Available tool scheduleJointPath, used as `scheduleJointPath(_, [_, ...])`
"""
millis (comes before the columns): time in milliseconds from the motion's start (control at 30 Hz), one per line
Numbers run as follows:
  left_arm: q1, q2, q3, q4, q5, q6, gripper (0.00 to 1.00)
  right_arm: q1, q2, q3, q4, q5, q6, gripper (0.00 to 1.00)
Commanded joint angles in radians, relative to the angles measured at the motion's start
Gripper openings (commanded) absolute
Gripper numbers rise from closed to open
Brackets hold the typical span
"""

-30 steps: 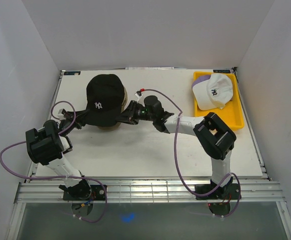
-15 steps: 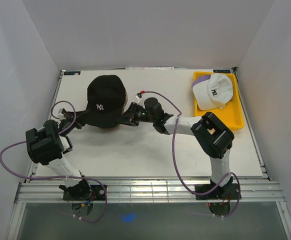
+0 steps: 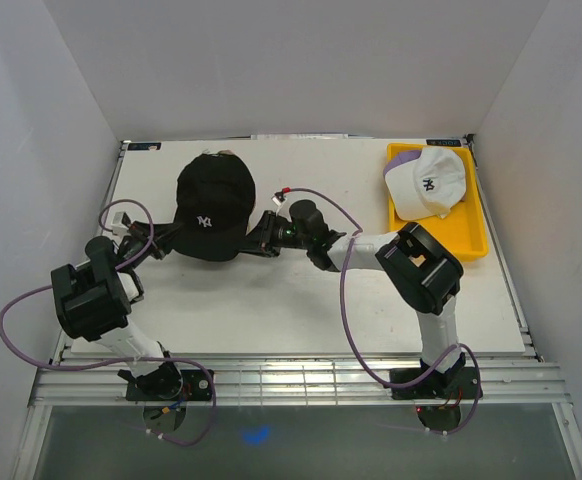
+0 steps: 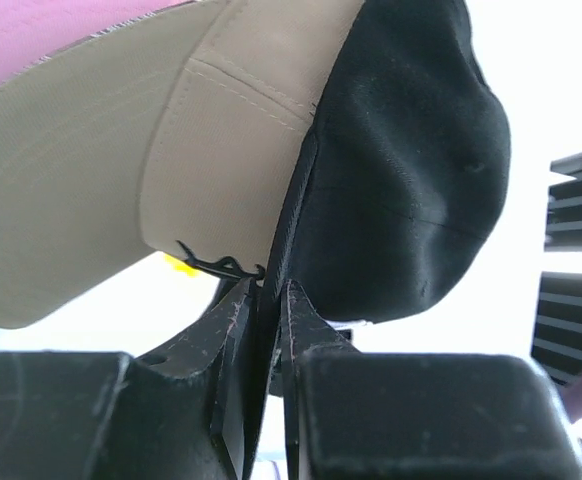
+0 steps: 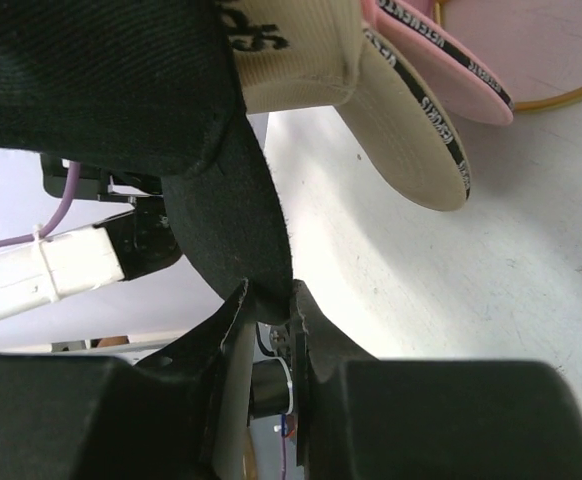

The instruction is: Stack the hats

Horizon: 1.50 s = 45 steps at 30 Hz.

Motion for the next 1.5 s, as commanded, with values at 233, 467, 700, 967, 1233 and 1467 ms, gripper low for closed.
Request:
scheduleJointPath(233, [0.002, -0.081, 0.02, -0.43, -0.07, 0.331, 0.0, -0.03, 0.034, -0.024, -0.142, 0.024, -0.067, 0.12])
scheduleJointPath(467, [0.003, -0.075, 0.023, -0.526, -0.121, 0.408, 0.0, -0.033, 0.046, 0.008, -0.218, 0.022, -0.116, 0.12])
scheduleJointPath(700, [0.002, -0.069, 0.042, -0.588, -0.14, 0.451, 0.0, -0.033, 0.065, 0.035, -0.26, 0.022, -0.145, 0.12])
scheduleJointPath(967, [0.002, -0.083, 0.061, -0.634, -0.147, 0.492, 0.06, -0.033, 0.071, 0.076, -0.312, 0.027, -0.193, 0.17])
scheduleJointPath(1233, [0.003, -0.098, 0.075, -0.694, -0.153, 0.54, 0.4, -0.033, 0.077, 0.102, -0.332, 0.027, -0.207, 0.19])
scheduleJointPath(1467, [0.003, -0.135, 0.097, -0.757, -0.184, 0.584, 0.55, -0.033, 0.076, 0.102, -0.33, 0.029, -0.205, 0.18])
